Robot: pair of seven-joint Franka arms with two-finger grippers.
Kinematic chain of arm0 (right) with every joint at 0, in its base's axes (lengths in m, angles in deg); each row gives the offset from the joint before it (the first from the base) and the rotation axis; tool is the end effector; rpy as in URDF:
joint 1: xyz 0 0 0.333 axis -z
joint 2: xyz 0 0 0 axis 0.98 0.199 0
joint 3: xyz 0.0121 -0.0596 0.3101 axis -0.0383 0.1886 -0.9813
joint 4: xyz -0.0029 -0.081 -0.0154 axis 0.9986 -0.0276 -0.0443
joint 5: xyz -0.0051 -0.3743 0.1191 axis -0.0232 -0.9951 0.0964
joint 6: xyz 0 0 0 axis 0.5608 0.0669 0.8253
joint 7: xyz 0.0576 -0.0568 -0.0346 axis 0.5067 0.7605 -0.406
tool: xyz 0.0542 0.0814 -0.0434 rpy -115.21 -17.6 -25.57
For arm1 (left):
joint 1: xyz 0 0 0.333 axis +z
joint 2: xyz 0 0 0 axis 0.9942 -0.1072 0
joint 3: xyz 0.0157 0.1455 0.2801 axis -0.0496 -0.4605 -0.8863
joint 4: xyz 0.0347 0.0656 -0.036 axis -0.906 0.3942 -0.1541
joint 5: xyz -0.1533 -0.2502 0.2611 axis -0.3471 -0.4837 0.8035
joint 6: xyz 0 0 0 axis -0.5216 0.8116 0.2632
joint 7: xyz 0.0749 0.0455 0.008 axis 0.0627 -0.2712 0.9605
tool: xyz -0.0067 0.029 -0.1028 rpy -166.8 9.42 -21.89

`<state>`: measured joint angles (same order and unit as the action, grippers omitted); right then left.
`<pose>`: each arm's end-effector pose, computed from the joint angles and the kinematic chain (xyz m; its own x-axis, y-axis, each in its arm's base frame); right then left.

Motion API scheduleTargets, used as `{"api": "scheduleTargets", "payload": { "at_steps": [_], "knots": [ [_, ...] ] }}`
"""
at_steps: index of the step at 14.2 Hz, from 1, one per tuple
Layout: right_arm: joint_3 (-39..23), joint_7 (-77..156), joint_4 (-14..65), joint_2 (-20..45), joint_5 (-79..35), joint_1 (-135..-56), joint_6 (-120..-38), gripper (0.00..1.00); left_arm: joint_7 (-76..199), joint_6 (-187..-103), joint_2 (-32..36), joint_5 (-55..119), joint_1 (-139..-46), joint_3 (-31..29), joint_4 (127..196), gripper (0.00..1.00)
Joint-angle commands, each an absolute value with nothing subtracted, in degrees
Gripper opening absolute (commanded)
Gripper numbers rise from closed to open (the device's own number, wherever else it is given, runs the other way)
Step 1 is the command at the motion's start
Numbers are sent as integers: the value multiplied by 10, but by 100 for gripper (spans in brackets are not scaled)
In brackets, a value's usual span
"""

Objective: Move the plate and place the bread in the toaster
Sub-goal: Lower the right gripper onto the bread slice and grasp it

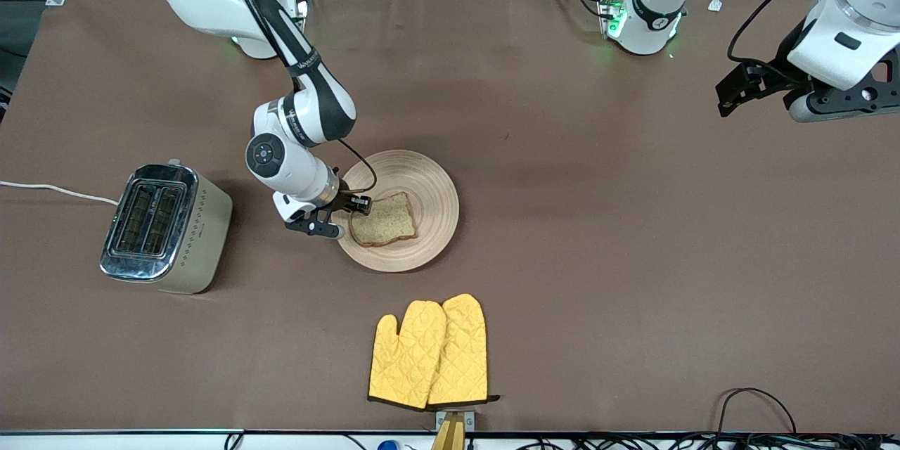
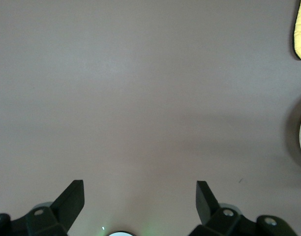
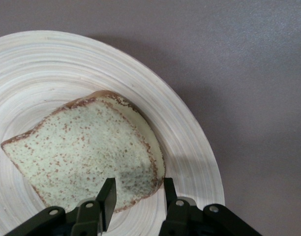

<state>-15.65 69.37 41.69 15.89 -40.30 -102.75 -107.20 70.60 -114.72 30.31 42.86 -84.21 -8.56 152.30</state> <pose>0.5437 0.2690 0.2181 0.9721 -0.2132 -0.0977 -0.2283 -0.9558 -0.1854 0.5236 -0.1035 0.6408 0.9969 0.0783 -0.0119 0.0777 -0.9961 -0.0420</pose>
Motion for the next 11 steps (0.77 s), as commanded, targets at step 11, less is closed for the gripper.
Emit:
{"api": "scheduleTargets", "payload": {
  "at_steps": [11],
  "knots": [
    [-153, 701, 417, 166, -397, -1027, -1084, 15, 693, -1150, 279, 419, -832, -87, 1509, 100]
  ]
}}
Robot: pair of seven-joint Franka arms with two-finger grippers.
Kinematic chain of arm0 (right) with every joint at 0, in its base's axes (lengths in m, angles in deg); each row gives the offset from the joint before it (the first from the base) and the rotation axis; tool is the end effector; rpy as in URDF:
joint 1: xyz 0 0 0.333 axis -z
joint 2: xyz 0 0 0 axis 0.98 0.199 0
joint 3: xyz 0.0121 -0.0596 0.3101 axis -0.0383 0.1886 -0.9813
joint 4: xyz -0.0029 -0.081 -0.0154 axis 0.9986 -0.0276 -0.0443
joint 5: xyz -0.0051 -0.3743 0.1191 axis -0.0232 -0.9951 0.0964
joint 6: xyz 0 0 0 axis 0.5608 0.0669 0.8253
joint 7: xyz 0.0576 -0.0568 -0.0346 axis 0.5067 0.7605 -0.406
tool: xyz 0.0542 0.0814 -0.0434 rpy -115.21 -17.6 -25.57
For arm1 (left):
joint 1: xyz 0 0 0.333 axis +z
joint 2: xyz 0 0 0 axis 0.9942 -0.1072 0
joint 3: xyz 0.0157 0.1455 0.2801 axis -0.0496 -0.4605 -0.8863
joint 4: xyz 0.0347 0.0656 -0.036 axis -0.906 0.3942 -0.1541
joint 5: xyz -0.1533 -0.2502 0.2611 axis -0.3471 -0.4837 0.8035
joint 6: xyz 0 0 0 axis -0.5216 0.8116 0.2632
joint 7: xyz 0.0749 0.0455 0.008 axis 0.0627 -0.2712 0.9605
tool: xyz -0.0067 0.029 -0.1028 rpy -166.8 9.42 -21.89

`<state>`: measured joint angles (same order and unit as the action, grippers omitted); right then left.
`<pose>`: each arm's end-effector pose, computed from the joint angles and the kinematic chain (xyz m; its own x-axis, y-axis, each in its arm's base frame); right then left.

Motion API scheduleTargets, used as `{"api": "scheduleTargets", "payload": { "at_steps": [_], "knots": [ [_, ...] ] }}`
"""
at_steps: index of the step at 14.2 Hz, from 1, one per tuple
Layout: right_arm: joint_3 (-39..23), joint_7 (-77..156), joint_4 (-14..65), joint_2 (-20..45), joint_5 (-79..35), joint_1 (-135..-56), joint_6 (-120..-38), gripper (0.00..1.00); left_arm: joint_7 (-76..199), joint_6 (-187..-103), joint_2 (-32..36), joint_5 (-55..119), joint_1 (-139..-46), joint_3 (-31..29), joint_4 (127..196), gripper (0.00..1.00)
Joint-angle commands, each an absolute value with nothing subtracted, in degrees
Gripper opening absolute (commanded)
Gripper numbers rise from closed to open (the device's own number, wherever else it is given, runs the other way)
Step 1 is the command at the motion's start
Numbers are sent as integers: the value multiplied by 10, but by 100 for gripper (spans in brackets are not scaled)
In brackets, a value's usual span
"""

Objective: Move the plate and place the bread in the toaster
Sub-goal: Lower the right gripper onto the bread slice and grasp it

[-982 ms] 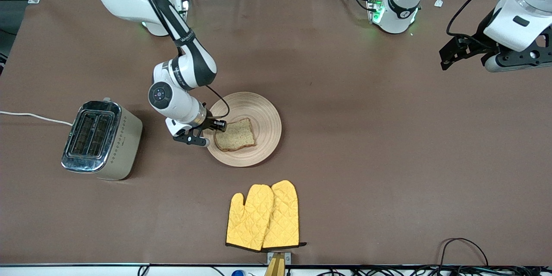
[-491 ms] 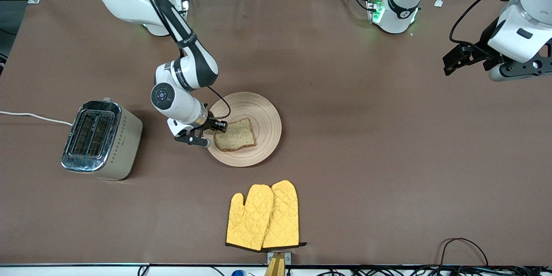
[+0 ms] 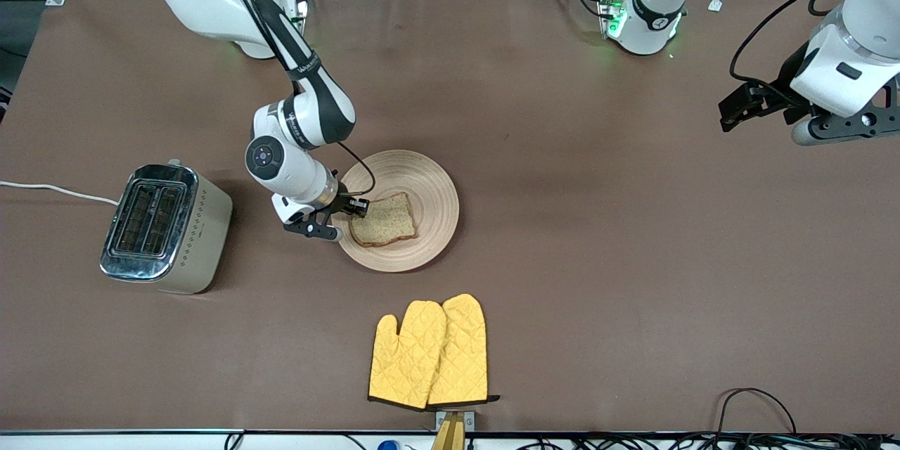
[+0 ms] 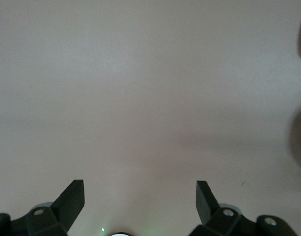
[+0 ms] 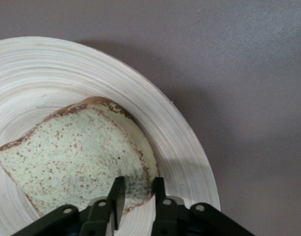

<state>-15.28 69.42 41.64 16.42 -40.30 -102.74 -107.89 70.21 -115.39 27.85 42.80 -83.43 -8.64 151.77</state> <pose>0.5460 0.2652 0.2138 0.9706 -0.2226 -0.0921 -0.2362 -0.9543 -0.1829 0.5394 -0.0960 0.6233 0.9957 0.0859 -0.0351 0.0845 -0.9957 -0.0387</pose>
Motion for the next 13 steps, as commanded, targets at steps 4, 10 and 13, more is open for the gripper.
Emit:
{"api": "scheduleTargets", "payload": {
  "at_steps": [4, 10, 13],
  "knots": [
    [-151, 701, 417, 166, -397, -1030, -1084, 3, 693, -1148, 280, 419, -827, -87, 1509, 100],
    [-140, 695, 394, 144, -424, -1029, -1020, 2, 693, -1148, 280, 419, -827, -87, 1509, 100],
    [-128, 699, 339, 112, -505, -1024, -885, 2, 693, -1149, 279, 419, -827, -87, 1505, 100]
  ]
}}
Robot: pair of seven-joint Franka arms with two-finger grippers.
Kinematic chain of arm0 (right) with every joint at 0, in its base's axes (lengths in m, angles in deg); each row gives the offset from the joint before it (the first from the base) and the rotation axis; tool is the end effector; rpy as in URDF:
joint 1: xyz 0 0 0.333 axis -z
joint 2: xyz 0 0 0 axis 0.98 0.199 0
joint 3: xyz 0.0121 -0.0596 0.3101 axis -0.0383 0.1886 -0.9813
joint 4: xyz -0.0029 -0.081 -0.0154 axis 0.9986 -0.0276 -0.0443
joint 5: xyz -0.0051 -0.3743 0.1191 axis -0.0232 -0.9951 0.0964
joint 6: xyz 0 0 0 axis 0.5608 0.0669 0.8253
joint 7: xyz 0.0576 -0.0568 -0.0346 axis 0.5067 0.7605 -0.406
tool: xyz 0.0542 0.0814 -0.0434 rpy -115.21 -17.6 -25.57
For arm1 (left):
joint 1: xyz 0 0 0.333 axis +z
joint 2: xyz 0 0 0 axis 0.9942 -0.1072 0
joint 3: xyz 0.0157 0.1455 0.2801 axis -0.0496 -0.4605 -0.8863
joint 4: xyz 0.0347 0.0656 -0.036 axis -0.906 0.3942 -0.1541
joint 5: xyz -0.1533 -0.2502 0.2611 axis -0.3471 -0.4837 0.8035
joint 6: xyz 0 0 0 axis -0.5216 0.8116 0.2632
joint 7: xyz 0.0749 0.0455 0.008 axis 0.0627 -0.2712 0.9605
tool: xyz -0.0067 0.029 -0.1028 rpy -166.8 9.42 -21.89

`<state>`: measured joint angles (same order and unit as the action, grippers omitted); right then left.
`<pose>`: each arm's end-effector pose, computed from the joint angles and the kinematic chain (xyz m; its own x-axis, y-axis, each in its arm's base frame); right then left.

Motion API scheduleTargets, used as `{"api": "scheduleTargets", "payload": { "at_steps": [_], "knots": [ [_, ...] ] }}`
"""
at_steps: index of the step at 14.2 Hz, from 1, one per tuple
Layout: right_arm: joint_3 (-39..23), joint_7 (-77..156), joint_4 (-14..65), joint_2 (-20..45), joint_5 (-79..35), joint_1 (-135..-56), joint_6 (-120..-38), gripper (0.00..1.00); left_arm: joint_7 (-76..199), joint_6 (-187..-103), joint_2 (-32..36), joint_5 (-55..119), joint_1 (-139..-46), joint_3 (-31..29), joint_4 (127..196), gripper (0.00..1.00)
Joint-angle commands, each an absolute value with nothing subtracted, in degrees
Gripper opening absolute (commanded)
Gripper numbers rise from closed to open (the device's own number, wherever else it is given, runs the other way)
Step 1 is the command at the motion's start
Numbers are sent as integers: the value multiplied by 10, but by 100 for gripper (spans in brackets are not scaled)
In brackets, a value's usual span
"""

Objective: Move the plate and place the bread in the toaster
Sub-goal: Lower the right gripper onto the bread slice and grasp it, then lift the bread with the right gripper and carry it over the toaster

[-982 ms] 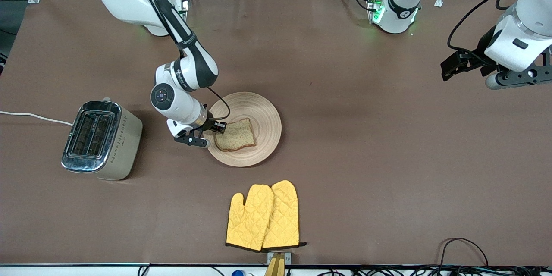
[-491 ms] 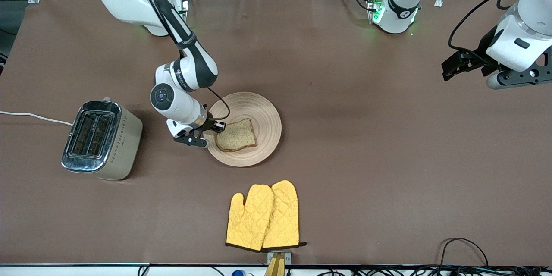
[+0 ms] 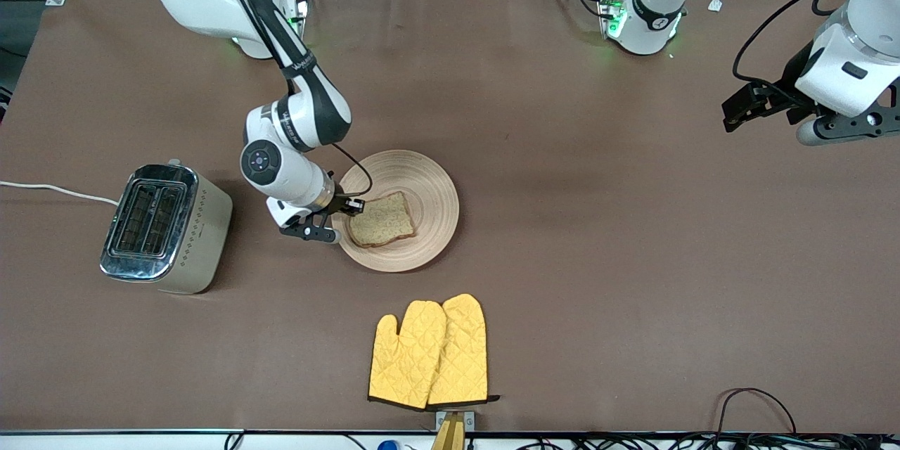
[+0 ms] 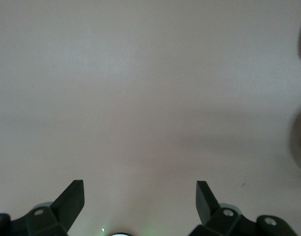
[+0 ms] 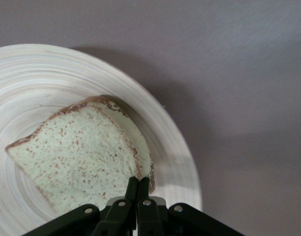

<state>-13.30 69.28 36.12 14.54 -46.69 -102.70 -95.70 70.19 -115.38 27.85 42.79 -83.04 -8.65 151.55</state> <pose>0.5647 0.2583 0.2547 0.9820 -0.1411 -0.1259 -0.1542 -0.9828 -0.1013 0.5401 -0.0923 0.6251 0.9952 0.0925 -0.0316 0.0913 -0.9951 -0.0375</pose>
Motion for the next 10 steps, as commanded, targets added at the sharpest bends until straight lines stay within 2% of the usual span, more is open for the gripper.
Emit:
{"api": "scheduleTargets", "payload": {
  "at_steps": [1, 3, 5, 10],
  "knots": [
    [-127, 699, 328, 99, -520, -1024, -854, 2, 693, -1149, 279, 420, -827, -87, 1505, 100],
    [-118, 699, 295, 80, -549, -1025, -776, 2, 694, -1149, 279, 420, -827, -87, 1505, 100],
    [-101, 707, 226, 80, -599, -1024, -662, 2, 694, -1148, 279, 420, -828, -87, 1507, 100],
    [-79, 762, 109, 78, -671, -1017, -476, 2, 694, -1151, 277, 419, -829, -87, 1505, 100]
  ]
}}
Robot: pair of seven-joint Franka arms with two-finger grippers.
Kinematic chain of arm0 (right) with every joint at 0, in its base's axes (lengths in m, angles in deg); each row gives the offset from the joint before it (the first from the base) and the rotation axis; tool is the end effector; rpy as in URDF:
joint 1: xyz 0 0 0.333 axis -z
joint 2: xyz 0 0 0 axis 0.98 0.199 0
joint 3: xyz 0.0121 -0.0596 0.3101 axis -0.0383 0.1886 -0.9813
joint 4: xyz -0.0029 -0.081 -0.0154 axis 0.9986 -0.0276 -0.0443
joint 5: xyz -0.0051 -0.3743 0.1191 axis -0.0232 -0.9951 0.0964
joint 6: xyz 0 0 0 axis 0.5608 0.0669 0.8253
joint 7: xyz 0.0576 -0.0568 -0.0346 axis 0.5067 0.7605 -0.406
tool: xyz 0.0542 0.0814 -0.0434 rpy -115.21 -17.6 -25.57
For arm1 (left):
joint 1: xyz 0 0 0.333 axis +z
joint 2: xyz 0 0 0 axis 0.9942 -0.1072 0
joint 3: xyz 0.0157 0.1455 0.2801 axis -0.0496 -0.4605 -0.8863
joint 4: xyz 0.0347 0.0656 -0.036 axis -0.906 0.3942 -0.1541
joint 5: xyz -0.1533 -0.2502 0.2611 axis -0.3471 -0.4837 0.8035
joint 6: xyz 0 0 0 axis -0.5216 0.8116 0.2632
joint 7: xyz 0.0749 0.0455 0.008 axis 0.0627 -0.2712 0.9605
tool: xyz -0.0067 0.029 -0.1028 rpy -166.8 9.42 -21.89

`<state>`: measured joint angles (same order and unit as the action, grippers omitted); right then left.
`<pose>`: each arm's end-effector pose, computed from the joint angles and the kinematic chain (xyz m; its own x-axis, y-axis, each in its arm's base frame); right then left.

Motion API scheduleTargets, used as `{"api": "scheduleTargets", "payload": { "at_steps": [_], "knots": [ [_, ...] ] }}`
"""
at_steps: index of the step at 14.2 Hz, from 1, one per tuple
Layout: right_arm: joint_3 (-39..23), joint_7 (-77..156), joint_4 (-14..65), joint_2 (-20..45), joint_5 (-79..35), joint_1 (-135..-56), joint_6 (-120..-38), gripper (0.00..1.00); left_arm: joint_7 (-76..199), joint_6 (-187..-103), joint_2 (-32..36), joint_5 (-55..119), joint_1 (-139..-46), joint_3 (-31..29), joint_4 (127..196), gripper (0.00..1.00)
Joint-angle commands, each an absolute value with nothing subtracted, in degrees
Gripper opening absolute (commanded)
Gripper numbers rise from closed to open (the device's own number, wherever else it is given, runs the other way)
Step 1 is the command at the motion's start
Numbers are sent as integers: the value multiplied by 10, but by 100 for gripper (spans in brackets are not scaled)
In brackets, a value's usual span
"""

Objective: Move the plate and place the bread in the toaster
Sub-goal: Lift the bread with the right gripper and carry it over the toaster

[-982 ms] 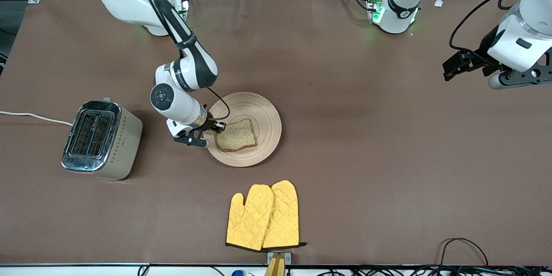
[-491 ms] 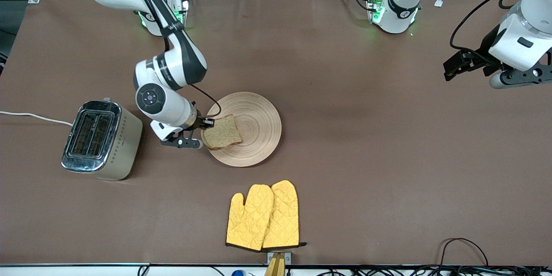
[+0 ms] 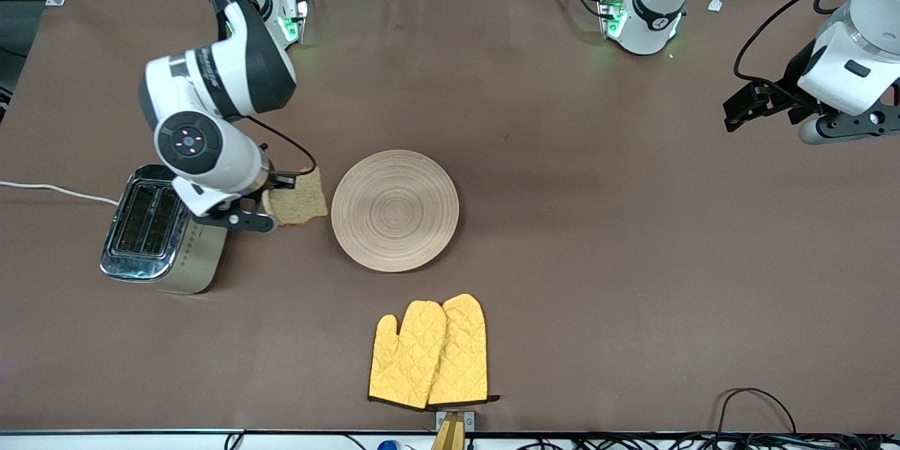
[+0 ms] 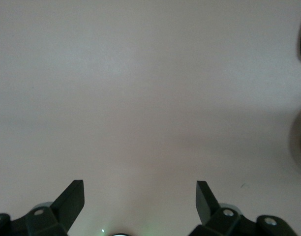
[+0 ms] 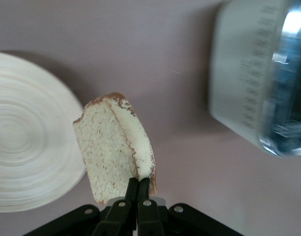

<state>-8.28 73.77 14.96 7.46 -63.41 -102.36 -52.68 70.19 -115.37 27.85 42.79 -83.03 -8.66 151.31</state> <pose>0.5878 0.1968 0.4438 0.9567 -0.1887 -0.2217 -0.1321 -0.9600 0.2470 0.5402 -0.0921 0.6270 0.9953 0.0928 -0.0278 0.0918 -0.9951 -0.0365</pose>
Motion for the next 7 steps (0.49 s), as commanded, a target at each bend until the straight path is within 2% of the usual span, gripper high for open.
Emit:
{"api": "scheduleTargets", "payload": {
  "at_steps": [1, 5, 7],
  "knots": [
    [-74, 762, 105, 70, -697, -1016, -461, 2, 695, -1151, 277, 419, -831, -87, 1505, 100],
    [-72, 760, 112, 28, -832, -1023, -427, 1, 695, -1152, 276, 419, -833, -85, 1506, 100],
    [-75, 766, 113, 28, -901, -1047, -406, 1, 695, -1152, 272, 419, -833, -85, 1506, 100]
  ]
}}
